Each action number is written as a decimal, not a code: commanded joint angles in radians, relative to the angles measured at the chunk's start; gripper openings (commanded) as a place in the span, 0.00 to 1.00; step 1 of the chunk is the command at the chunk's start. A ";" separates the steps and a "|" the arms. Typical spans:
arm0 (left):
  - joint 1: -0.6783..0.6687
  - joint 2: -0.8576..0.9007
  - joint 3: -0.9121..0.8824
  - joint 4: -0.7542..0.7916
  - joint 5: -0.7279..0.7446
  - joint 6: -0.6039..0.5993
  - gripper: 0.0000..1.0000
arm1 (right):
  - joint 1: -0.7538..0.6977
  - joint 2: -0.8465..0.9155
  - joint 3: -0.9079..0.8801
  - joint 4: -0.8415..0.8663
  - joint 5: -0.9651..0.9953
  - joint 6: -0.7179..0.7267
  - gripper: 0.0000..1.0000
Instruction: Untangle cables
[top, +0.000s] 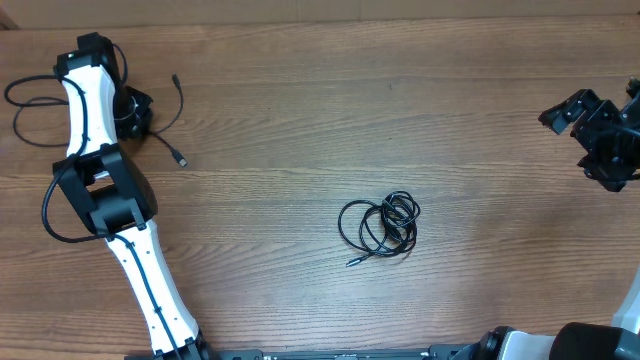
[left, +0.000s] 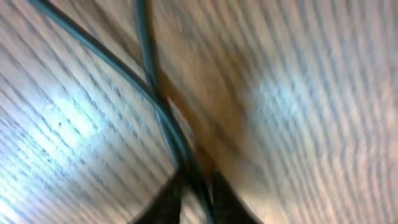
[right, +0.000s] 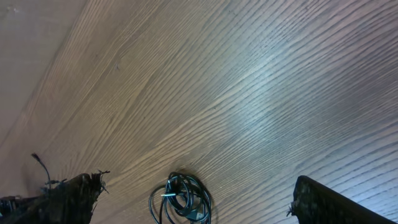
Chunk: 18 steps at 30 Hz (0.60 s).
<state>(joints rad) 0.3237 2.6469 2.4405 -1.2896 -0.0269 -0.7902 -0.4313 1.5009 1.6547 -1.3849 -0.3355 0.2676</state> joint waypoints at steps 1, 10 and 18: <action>0.008 0.048 -0.041 0.056 0.001 -0.012 0.07 | 0.005 -0.006 0.000 0.004 0.005 -0.008 1.00; 0.007 0.048 -0.041 0.247 0.087 0.012 0.04 | 0.005 -0.006 0.000 -0.002 0.005 -0.008 1.00; 0.006 0.048 -0.040 0.343 0.167 -0.011 0.04 | 0.005 -0.006 0.000 -0.003 0.005 -0.008 1.00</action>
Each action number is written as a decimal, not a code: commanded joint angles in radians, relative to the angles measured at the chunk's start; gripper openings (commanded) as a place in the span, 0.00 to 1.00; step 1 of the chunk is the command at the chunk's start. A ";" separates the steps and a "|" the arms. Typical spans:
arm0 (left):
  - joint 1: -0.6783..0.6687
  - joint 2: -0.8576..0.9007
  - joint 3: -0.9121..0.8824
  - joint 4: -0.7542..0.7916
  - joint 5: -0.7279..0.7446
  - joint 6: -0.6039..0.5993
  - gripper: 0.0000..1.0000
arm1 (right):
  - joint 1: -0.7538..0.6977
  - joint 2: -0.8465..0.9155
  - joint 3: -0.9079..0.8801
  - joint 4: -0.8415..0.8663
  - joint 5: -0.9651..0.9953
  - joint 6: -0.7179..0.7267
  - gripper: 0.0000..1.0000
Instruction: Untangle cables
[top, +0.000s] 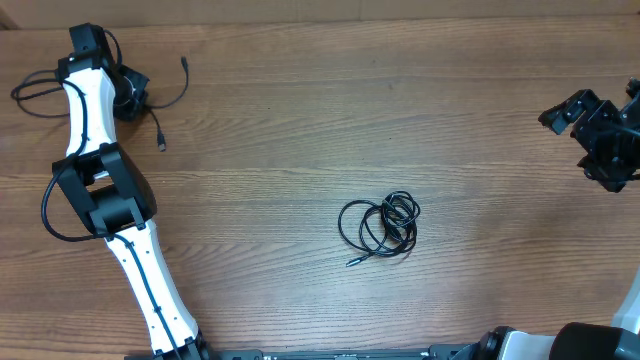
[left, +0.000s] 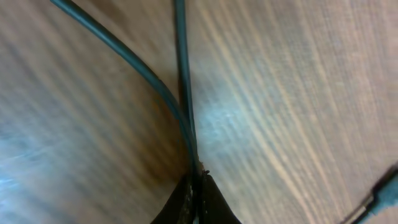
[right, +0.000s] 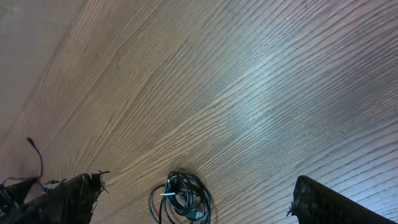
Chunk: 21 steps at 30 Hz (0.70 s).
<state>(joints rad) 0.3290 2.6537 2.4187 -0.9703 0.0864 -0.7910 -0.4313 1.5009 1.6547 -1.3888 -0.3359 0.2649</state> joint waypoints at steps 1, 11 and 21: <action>0.002 0.041 -0.017 0.038 0.066 -0.009 0.04 | 0.005 -0.006 0.000 -0.001 0.005 -0.005 1.00; 0.002 0.040 0.159 -0.083 0.080 0.057 0.76 | 0.005 -0.006 0.000 -0.006 0.005 -0.005 1.00; -0.019 0.041 0.194 -0.466 -0.019 0.097 0.87 | 0.005 -0.006 0.000 -0.006 0.005 -0.005 1.00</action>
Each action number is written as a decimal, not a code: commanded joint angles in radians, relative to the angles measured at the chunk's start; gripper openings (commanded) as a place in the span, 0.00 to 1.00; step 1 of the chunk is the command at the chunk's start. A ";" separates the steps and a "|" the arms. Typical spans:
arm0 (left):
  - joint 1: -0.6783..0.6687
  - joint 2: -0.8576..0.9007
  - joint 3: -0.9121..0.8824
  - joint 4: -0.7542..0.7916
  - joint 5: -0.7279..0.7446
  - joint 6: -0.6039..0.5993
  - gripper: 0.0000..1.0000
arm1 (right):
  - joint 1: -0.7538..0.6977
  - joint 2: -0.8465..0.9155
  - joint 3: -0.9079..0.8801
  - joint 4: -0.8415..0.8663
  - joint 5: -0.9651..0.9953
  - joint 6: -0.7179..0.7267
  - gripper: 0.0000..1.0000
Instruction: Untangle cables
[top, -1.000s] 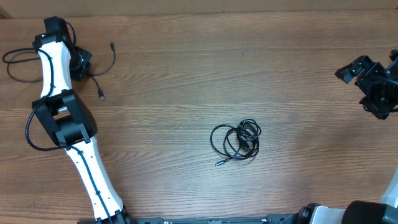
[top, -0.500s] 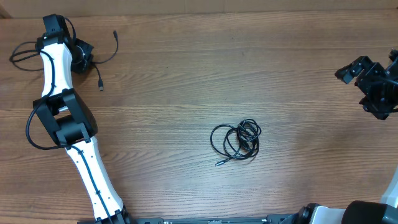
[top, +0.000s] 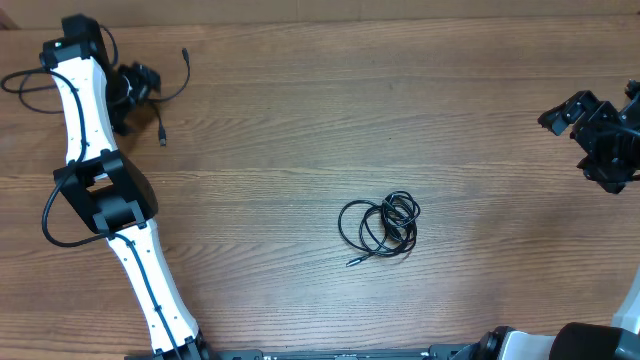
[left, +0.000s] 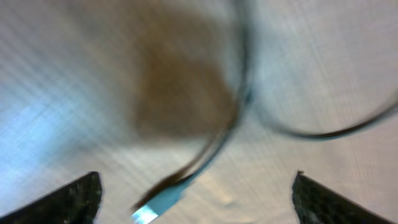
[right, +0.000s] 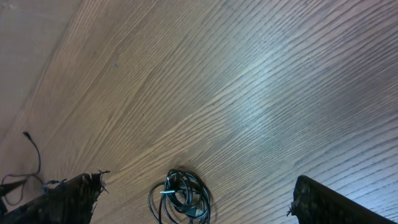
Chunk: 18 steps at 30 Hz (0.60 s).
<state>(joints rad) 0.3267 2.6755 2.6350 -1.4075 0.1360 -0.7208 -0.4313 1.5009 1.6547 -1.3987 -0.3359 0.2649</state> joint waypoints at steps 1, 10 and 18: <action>-0.021 0.019 -0.037 -0.037 -0.084 0.027 0.81 | 0.005 -0.006 0.000 0.005 0.005 -0.005 1.00; -0.060 0.019 -0.127 0.048 -0.102 0.045 0.61 | 0.005 -0.006 0.000 -0.003 0.005 -0.005 1.00; -0.066 0.019 -0.161 0.142 -0.117 0.066 0.44 | 0.005 -0.006 0.000 -0.006 0.005 -0.005 1.00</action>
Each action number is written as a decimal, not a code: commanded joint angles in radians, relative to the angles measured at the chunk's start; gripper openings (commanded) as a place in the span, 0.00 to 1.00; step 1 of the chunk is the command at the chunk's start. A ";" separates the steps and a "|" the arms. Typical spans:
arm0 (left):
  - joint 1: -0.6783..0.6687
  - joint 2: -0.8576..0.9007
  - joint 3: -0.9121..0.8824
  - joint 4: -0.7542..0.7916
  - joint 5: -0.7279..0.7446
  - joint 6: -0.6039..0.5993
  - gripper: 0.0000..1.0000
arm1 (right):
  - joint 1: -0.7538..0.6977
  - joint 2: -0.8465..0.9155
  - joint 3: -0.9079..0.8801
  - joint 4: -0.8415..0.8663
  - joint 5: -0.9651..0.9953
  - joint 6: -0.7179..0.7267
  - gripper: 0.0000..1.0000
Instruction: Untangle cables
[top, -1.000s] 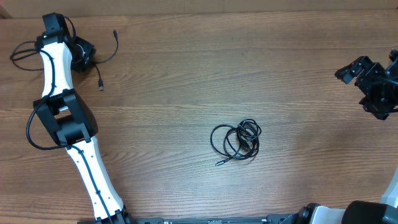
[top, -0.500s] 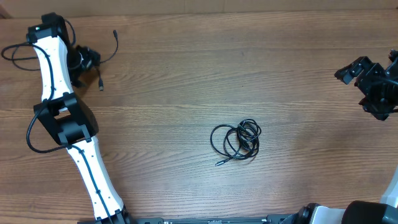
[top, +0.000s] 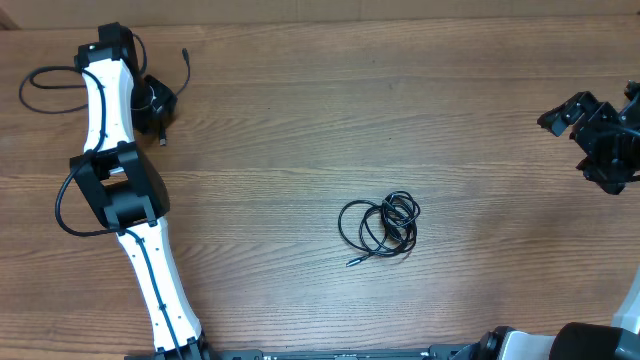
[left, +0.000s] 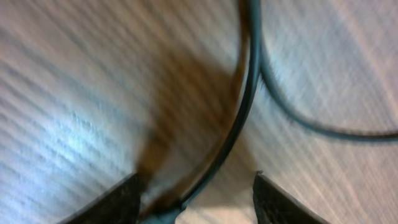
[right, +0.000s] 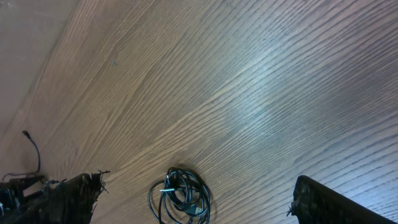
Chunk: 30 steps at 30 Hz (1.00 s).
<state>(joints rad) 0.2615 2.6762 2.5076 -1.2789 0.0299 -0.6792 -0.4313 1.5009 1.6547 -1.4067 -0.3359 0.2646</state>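
Observation:
A thin black cable (top: 184, 75) lies at the table's far left corner, one end near the back edge and a plug (top: 163, 140) nearer me. My left gripper (top: 156, 104) sits low over it. In the left wrist view the cable (left: 247, 106) runs between the left gripper's (left: 196, 200) parted fingers, which do not pinch it. A coiled black cable (top: 380, 224) lies mid-table. The right gripper (top: 592, 140) hangs open at the far right, and its wrist view shows the coil (right: 180, 196) far below the right gripper (right: 196, 200).
The left arm's white links (top: 110, 110) stretch along the table's left side, with its own black lead looping beside them (top: 62, 215). Wooden tabletop (top: 330, 120) lies between the two cables.
The left gripper has shifted a little to the right and nearer me. Its fingers stand closer together than before, still apart around the thin cable. The right arm and the coil are unchanged.
The left gripper was first shut on the thin cable at the left of the table, then still shut on it nearer the back edge. Later it stood wide open over the cable lying there. Now its fingers are narrower around it. The coil never moved.

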 joint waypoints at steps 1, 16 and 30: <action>-0.001 0.019 -0.034 0.016 -0.010 0.024 0.35 | 0.005 -0.006 0.000 0.002 0.005 -0.005 1.00; -0.002 0.018 -0.030 0.137 0.238 0.029 0.25 | 0.005 -0.006 0.000 0.005 0.005 -0.005 1.00; 0.002 0.018 0.043 0.229 0.310 0.100 0.50 | 0.005 -0.006 0.000 0.005 0.005 -0.008 1.00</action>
<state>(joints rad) 0.2634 2.6766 2.5011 -1.0538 0.3046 -0.6098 -0.4313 1.5009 1.6547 -1.4063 -0.3359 0.2642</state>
